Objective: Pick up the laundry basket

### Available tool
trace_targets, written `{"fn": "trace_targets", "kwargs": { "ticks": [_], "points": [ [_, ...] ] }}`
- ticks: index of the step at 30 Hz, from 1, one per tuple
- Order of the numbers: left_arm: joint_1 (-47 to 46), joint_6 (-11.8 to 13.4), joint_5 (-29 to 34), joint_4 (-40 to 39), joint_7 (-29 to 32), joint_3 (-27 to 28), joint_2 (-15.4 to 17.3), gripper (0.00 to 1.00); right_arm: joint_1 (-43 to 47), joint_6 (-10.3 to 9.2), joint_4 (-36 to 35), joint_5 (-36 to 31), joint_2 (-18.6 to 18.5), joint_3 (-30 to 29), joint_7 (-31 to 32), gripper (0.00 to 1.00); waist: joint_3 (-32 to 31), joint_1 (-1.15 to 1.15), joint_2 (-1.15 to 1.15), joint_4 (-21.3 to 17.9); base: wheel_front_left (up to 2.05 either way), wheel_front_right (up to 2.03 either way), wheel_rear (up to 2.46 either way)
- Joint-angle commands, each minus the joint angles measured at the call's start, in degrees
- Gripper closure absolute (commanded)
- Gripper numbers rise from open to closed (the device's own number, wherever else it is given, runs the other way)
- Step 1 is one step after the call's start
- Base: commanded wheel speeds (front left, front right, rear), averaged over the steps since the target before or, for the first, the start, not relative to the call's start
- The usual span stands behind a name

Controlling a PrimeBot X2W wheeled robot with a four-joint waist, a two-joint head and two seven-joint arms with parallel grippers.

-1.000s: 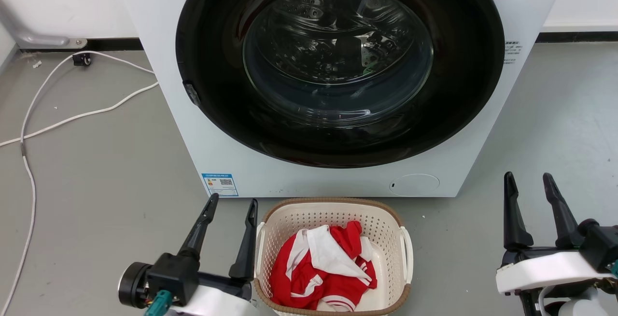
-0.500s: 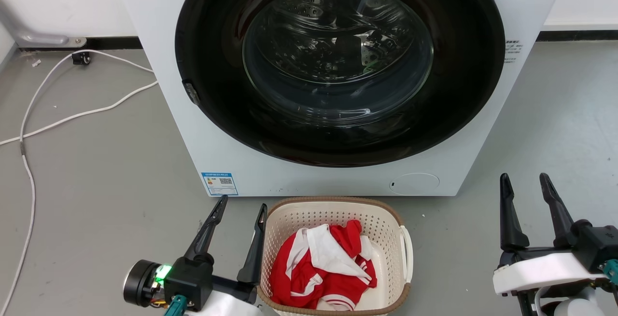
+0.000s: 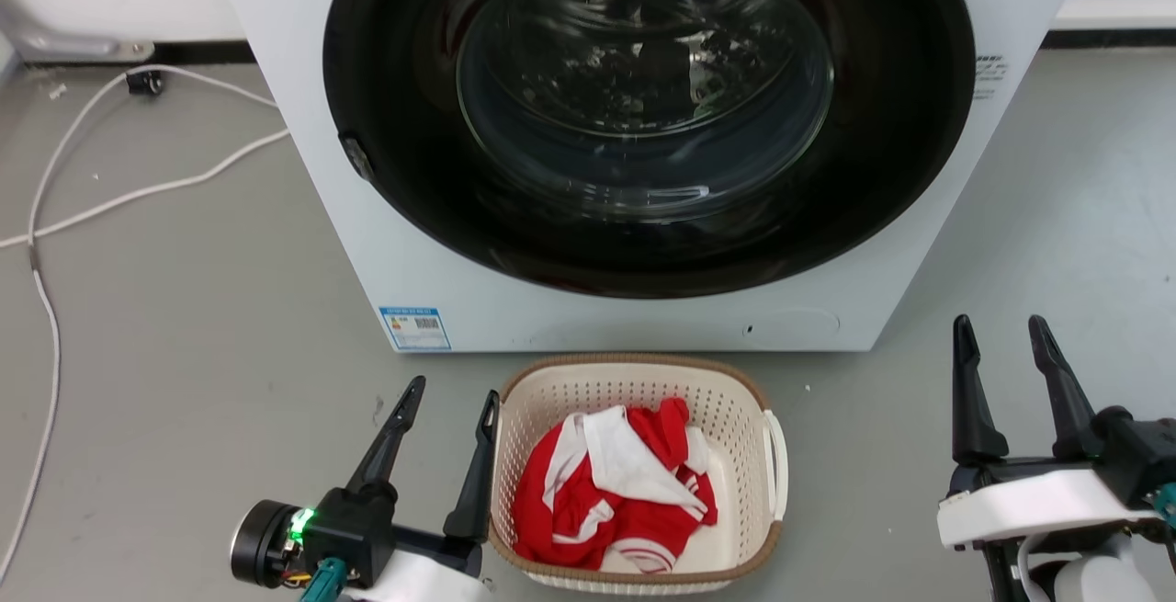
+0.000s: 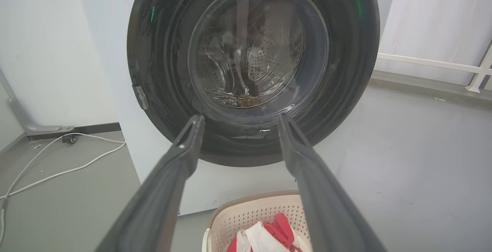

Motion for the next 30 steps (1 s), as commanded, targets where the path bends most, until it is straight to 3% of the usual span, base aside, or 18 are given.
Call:
{"fn": "trace_targets", "kwargs": {
  "ticks": [1, 15, 23, 30],
  "points": [
    [-0.79, -0.23, -0.26, 0.22, -0.16, 0.23, -0.07, 0.00, -0.93, -0.02, 0.19, -0.22, -0.13, 0.16, -0.12, 0.00, 1.36, 0.00, 0.00, -0.05, 0.00, 0.00, 0.00],
    [-17.68, -0.74, 0.20, 11.61, -0.15, 2.32, 0.55, 0.00, -17.07, -0.02, 8.81, -4.99, -0.09, 1.16, -0.12, 0.00, 22.90, 0.00, 0.00, 0.22, 0.00, 0.00, 0.00],
    [-29.30, -1.20, -0.60, 23.31, -0.15, 1.74, 2.78, 0.00, -27.61, -0.02, 23.03, -5.89, -0.09, 3.27, -0.06, 0.00, 31.76, 0.00, 0.00, 0.32, 0.00, 0.00, 0.00],
    [-38.00, -1.26, -3.48, 35.91, -0.15, -4.27, 5.17, 0.00, -35.00, -0.02, 35.86, -6.93, -0.10, 3.43, 0.00, 0.00, 36.40, 0.00, 0.00, 1.06, 0.00, 0.00, 0.00]
  ]
}}
